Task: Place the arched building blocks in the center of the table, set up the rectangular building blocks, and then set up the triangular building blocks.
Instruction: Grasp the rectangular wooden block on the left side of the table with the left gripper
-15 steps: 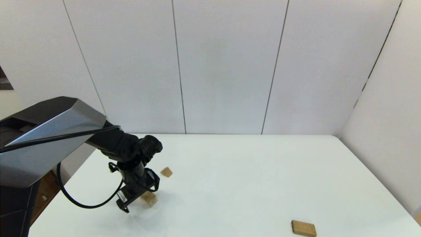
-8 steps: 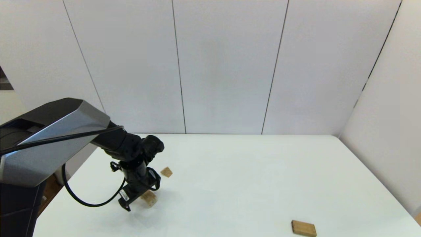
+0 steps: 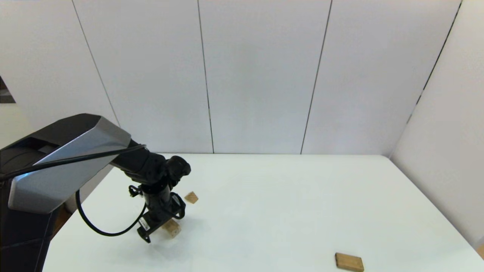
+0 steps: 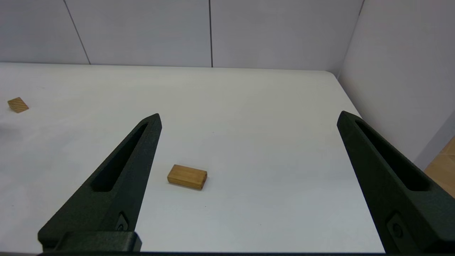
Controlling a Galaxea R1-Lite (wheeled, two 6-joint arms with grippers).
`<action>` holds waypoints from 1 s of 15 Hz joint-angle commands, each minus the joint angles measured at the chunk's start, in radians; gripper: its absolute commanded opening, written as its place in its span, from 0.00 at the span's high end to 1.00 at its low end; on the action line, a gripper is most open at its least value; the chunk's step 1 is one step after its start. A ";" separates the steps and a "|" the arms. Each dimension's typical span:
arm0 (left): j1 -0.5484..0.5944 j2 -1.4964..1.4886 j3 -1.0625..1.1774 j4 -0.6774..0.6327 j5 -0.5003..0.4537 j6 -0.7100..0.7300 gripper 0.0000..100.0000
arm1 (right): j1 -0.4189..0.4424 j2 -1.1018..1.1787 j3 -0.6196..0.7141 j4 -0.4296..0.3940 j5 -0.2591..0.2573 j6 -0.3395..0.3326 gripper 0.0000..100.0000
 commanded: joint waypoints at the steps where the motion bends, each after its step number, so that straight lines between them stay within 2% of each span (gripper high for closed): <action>1: 0.000 0.000 0.001 0.003 0.002 -0.006 0.00 | 0.000 0.000 -0.001 0.000 0.000 0.000 0.00; 4: -0.002 -0.002 0.001 0.003 0.001 -0.005 0.00 | 0.000 0.000 0.000 0.000 0.000 0.000 0.00; 5: -0.002 0.000 0.002 0.004 0.004 -0.003 1.00 | 0.000 0.000 0.000 0.000 0.000 0.000 0.00; 15: -0.009 0.005 0.001 0.003 0.011 0.007 1.00 | 0.000 0.000 0.000 0.000 0.000 0.000 0.00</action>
